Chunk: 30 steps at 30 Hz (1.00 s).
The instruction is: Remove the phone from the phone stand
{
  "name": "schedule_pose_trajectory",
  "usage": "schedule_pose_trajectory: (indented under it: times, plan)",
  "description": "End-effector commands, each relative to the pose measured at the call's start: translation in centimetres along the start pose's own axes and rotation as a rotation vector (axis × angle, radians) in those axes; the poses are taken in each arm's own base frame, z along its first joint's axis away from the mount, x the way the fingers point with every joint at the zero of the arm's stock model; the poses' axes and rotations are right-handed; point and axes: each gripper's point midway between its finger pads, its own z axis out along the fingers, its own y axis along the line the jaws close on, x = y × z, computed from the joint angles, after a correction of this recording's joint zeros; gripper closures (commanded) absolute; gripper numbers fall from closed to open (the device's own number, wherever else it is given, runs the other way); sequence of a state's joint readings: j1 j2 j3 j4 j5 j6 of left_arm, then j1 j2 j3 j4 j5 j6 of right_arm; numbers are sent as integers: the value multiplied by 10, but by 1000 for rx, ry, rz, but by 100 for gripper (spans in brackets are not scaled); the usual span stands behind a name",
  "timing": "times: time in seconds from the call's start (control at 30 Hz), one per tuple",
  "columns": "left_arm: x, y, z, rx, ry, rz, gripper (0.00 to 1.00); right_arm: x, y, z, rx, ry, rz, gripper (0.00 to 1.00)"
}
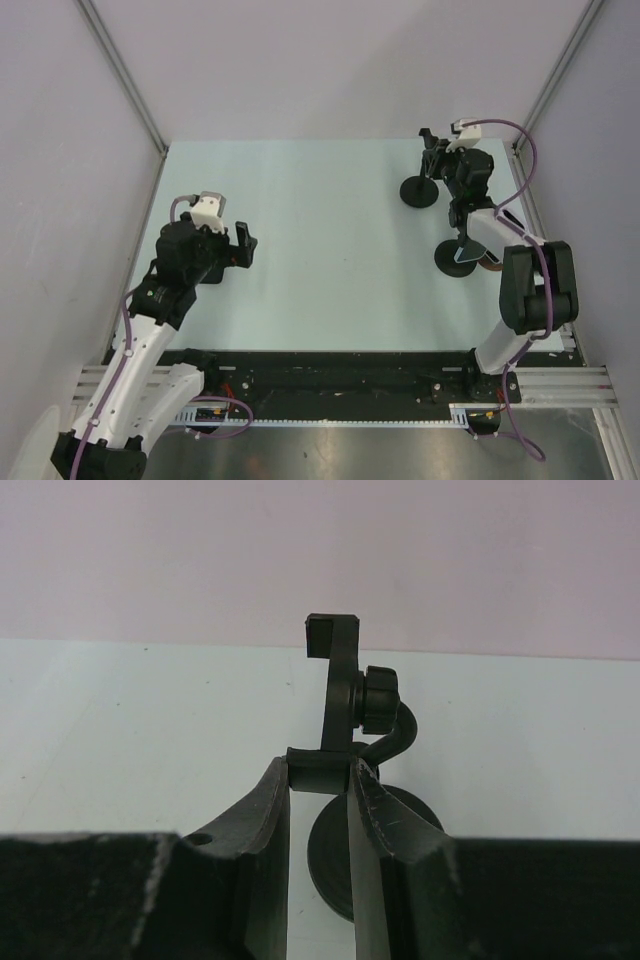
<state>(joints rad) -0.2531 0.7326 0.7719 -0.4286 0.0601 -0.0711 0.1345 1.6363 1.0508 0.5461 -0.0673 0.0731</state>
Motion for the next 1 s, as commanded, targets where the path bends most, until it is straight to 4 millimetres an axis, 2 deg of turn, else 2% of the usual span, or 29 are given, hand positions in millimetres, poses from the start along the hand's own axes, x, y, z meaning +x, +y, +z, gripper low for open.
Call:
schedule_pose_trajectory:
  times: [0.0,0.17,0.27,0.37,0.4,0.47,0.5,0.7,0.8,0.87,0.97]
  plan:
    - [-13,-4,0,19,-57,2,0,-57,-11,26,-64,-173,3,100]
    - [-11,-2,2,14,-52,7,0,-34,-29,33,-84,-101,42,100]
    - [-12,-2,2,11,-54,9,0,-22,-25,31,-119,-50,32,99]
    - [-10,-2,2,12,-49,10,0,-12,-19,27,-155,1,13,90]
    - [-11,-2,2,14,-51,10,0,-9,-17,25,-164,20,11,81]
    - [-11,-3,3,18,-51,12,0,-11,-14,22,-182,25,-1,72]
    - [-10,-3,3,20,-47,10,0,-10,-14,21,-182,32,-2,63]
    - [-9,-4,3,27,-45,12,0,-27,-17,9,-141,29,-25,33]
    - [-10,-6,3,34,-46,10,0,-33,-20,2,-114,36,-34,21]
    - [-9,-6,3,34,-45,10,0,-46,-22,-7,-89,28,-39,14]
    - [-10,-6,2,34,-51,11,0,-62,-25,-21,-40,21,-16,8]
